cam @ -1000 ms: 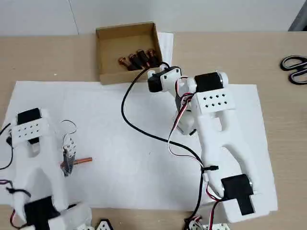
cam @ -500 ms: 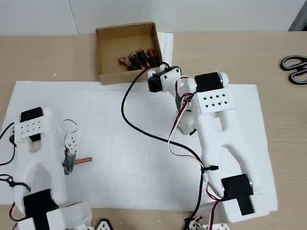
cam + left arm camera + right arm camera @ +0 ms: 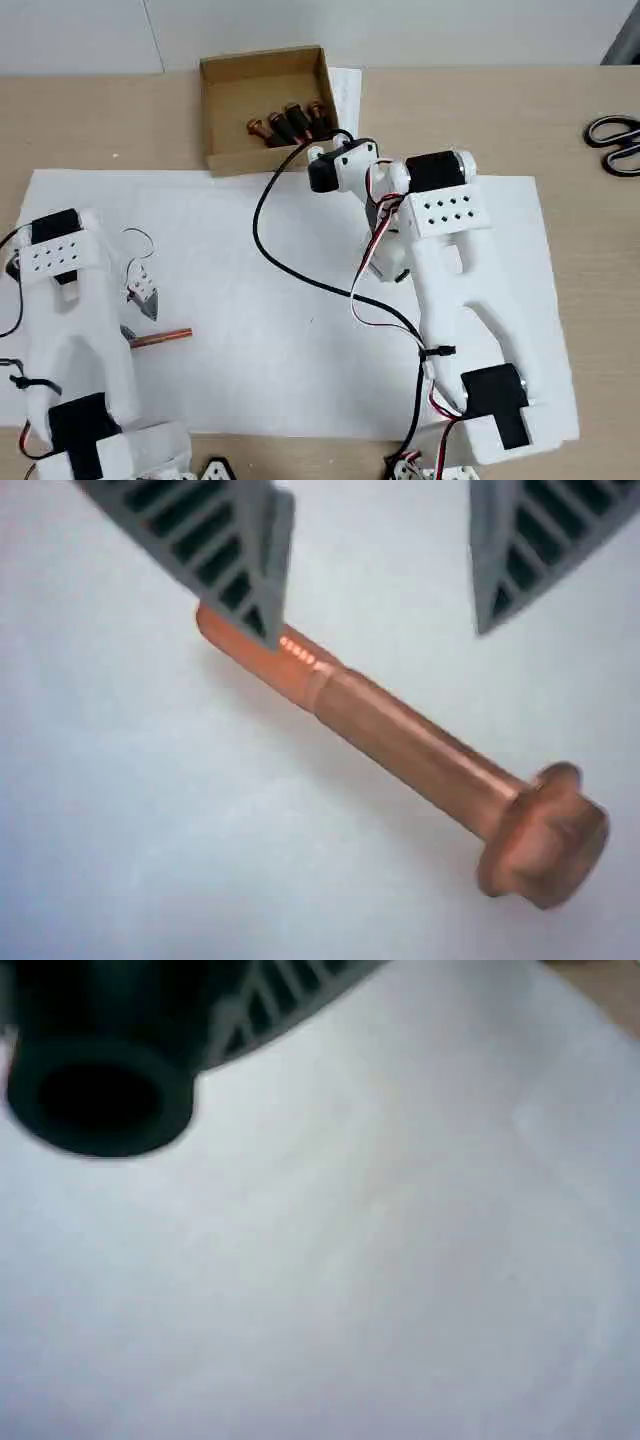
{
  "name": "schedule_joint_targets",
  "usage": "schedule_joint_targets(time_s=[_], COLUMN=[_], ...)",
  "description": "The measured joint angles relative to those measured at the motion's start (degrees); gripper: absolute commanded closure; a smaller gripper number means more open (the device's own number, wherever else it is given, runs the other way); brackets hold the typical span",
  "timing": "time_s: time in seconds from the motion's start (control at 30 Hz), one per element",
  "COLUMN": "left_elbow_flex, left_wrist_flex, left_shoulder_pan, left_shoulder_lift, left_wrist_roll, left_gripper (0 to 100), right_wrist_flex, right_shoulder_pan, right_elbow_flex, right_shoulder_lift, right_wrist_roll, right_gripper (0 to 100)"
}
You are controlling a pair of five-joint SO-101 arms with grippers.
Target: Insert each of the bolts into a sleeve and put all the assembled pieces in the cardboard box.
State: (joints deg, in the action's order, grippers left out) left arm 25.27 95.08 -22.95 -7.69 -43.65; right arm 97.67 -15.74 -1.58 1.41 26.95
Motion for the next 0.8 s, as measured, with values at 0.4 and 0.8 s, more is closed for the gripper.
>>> schedule_joint_targets(time_s=[0.4,0.8], left_elbow_flex=[3.87,7.82], left_wrist_flex=[-4.04,-5.98], left_shoulder_pan=[0.00,0.00], left_shoulder_lift=[0.00,0.35], left_wrist_roll=[0.00,0.00], left_gripper=[87,86], right_wrist_flex=[0.00,0.00], right_shoulder_pan=[0.00,0.00], right_elbow_flex=[0.00,0.00], right_shoulder_lift=[0.00,0.09], right_wrist_roll=[0.00,0.00], right_gripper=[98.9,98.9])
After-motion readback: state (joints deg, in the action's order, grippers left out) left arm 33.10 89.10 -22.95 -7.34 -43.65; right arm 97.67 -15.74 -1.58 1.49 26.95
